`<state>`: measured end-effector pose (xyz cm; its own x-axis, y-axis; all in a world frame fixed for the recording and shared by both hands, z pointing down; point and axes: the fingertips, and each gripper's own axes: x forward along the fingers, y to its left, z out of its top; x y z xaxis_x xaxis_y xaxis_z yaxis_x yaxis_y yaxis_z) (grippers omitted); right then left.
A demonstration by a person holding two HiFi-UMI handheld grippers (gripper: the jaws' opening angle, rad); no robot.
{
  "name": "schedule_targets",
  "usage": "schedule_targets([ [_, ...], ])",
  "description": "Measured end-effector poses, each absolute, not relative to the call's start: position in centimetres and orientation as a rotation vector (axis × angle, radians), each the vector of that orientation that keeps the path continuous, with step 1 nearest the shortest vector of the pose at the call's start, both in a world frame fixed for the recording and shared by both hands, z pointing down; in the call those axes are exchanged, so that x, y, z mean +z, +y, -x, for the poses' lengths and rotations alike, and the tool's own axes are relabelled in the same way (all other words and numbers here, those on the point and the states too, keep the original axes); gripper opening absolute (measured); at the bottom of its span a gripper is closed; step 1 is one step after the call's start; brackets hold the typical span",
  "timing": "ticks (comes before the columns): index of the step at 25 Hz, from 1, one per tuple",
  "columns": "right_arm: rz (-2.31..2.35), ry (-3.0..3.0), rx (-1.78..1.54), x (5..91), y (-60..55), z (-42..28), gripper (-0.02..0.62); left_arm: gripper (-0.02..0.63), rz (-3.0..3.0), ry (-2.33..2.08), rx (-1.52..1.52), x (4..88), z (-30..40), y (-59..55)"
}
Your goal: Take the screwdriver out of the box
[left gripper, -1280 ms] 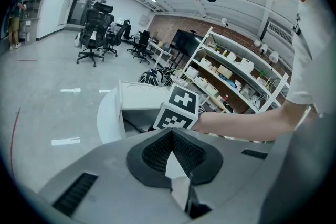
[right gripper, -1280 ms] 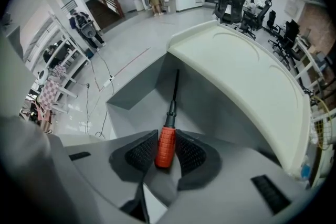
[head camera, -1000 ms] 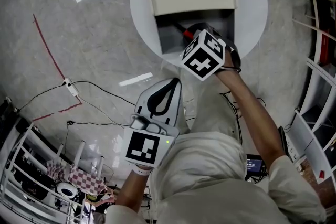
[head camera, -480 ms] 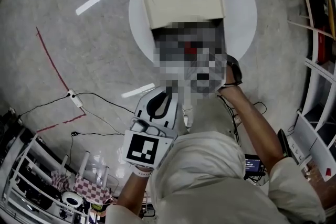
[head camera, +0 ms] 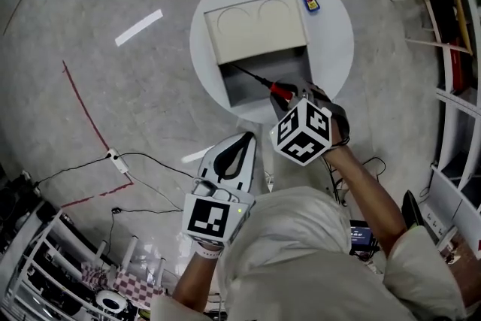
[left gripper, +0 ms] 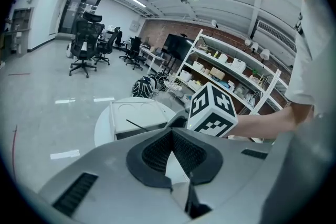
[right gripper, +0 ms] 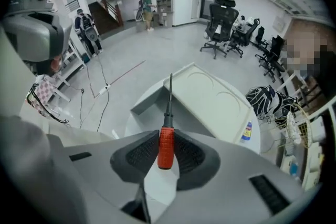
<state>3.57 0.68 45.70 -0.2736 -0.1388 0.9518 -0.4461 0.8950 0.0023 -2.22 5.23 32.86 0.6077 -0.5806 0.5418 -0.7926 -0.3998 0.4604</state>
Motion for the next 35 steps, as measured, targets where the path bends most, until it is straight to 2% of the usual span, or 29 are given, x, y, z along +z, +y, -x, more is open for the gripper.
schedule_targets([
  [23,-0.935,-2.277,0.209,24.4,-0.1,-4.8,0.142,0.011,-2.218,-1.238,0.269,24.0,4.9,4.8],
  [35,-1.128,-2.414,0.120,18.3,1.9,-6.9,0.143,0.011,-2.321,-1.286,0.182,19.4,5.6,4.9],
])
